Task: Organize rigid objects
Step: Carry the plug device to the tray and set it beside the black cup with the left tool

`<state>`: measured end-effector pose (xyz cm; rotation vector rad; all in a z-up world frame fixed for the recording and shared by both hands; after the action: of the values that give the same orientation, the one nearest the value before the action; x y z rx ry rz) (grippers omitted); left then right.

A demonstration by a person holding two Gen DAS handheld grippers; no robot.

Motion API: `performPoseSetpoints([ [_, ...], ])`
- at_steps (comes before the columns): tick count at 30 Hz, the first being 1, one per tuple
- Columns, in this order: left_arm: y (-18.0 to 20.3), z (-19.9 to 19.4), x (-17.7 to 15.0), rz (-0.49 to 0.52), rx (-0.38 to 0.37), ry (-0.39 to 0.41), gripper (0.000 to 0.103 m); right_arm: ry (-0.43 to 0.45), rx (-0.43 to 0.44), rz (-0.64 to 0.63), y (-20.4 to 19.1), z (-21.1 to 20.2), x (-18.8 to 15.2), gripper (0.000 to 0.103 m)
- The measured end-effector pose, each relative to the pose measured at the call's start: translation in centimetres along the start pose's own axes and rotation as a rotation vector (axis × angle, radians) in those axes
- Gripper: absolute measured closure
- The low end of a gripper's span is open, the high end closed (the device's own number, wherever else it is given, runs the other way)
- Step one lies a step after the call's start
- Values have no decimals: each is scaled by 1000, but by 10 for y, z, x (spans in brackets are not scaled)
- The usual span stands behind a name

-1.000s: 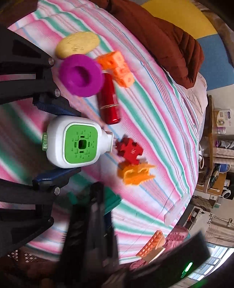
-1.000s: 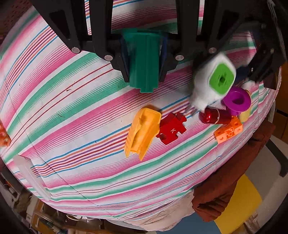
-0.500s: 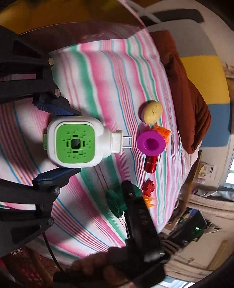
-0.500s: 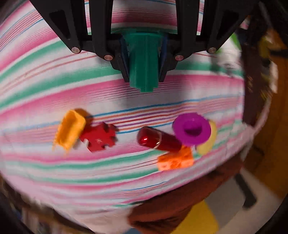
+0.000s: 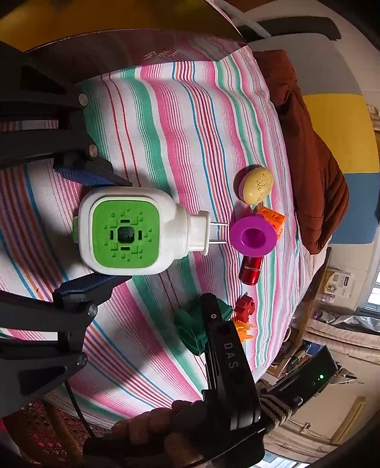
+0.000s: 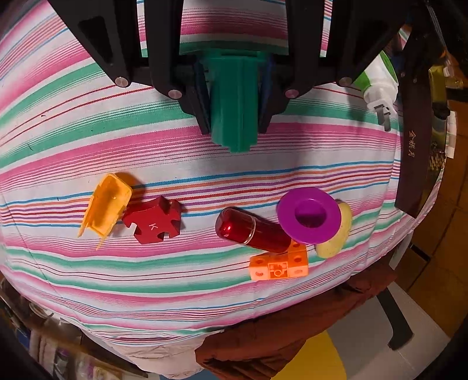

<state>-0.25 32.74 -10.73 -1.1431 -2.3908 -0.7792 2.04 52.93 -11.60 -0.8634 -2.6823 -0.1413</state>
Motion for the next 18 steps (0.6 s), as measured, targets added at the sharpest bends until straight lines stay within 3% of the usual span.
performPoseSetpoints([
  [6,1,-1,-3,20,5,16,51,18,-53,-66,-5,-4,-6,72],
  [11,5,-12,-10,4,3,28,51,4,-10,-29,6,-3,-8,72],
  [18,18,-41,-14,38,3,79,51,46,-74,-108,-3,-7,-14,72],
])
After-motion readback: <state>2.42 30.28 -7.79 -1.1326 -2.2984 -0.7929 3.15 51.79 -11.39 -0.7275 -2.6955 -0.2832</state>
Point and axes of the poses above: each gripper's, at about its wrist camera, not at the fingertips, and z roughly the way its jaws point, y to its right, x to its top, the point moved 3 cm from there along z, roughly the way its jaws point, and after that the axes turned 15 degrees about -x, right-handed, at the moved point
